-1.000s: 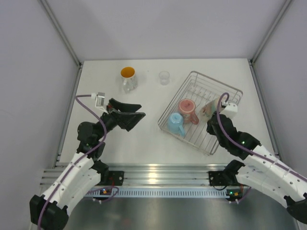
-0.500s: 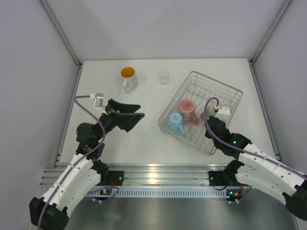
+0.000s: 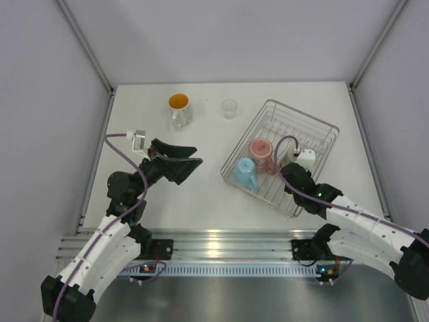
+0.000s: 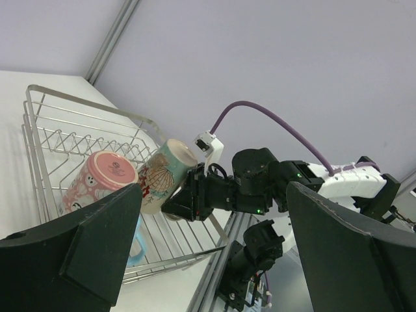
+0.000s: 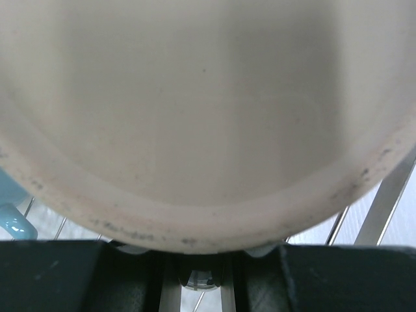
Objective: Load the cups into the dish rack
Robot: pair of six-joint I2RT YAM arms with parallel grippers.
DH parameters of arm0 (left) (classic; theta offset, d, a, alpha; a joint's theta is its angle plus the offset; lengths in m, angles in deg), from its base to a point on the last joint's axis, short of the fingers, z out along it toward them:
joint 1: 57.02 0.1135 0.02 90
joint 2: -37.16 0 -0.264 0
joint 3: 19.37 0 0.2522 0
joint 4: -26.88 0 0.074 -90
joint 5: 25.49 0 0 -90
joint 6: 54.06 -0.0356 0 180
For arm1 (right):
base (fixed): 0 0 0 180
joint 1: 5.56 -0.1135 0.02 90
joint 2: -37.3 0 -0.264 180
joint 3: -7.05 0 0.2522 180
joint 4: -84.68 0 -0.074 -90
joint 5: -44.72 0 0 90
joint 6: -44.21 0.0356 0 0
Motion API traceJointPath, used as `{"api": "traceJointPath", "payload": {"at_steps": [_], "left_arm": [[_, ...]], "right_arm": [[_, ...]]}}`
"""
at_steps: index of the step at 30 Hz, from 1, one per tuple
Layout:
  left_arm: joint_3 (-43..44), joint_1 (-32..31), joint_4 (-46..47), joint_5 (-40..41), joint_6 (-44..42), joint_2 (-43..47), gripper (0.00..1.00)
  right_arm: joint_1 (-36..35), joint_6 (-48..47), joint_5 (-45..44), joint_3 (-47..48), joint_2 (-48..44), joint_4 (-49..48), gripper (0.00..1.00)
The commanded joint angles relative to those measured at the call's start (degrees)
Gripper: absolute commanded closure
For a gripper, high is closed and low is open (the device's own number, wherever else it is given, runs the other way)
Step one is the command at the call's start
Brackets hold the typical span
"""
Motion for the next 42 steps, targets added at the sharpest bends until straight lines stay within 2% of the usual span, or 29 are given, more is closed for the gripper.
{"api": "traceJointPath", "payload": {"at_steps": [1, 3, 7, 9, 18, 22, 31, 35, 36, 41, 42], "left_arm": [[0.4, -0.1, 1.8, 0.0, -0.5, 0.4, 0.02], [0.7, -0.2, 1.8, 0.0, -0.5, 0.4, 0.02], [0.9, -0.2, 1.8, 0.0, -0.5, 0.0, 0.02], [0.9, -0.1, 1.8, -0.1, -0.4, -0.2, 0.02], [0.4, -0.2, 1.8, 0.2, -0.1, -0.2, 0.02], [0.3, -0.2, 1.8, 0.3, 0.0, -0.2, 0.02], [0.6, -0.1, 1.8, 0.7, -0.6, -1.1, 0.02], [4.6, -0.2, -7.6, 6.4, -6.3, -1.7, 0.02], [6.2, -0.1, -15.0, 8.1, -8.1, -2.9, 0.02], [20.3, -0.2, -34.0, 15.6, -20.5, -10.4, 0.05], [23.2, -0.2, -40.6, 19.2, -22.2, -13.9, 0.06]], "right_arm": [[1.7, -1.5, -3.8, 1.2, 0.1, -7.9, 0.92], [2.5, -1.7, -3.5, 1.2, 0.1, -7.7, 0.85], [4.6, -2.8, -0.6, 1.0, 0.0, -8.4, 0.8], [5.0, -3.0, -0.4, 1.3, 0.1, -7.8, 0.73], [5.6, -2.3, -1.6, 3.0, -2.8, -3.0, 0.61], [5.7, -0.2, -3.3, 4.8, -4.2, 1.7, 0.59], [5.7, 0.6, -3.9, 6.2, -5.2, 5.2, 0.62], [5.6, 0.6, -3.7, 6.9, -6.6, 7.2, 0.61], [5.7, 0.7, -3.1, 7.4, -7.1, 7.7, 0.6], [5.7, 0.2, 1.2, 10.9, -11.0, 9.9, 0.52], [5.7, 0.2, 1.9, 12.3, -11.4, 11.1, 0.52]]}}
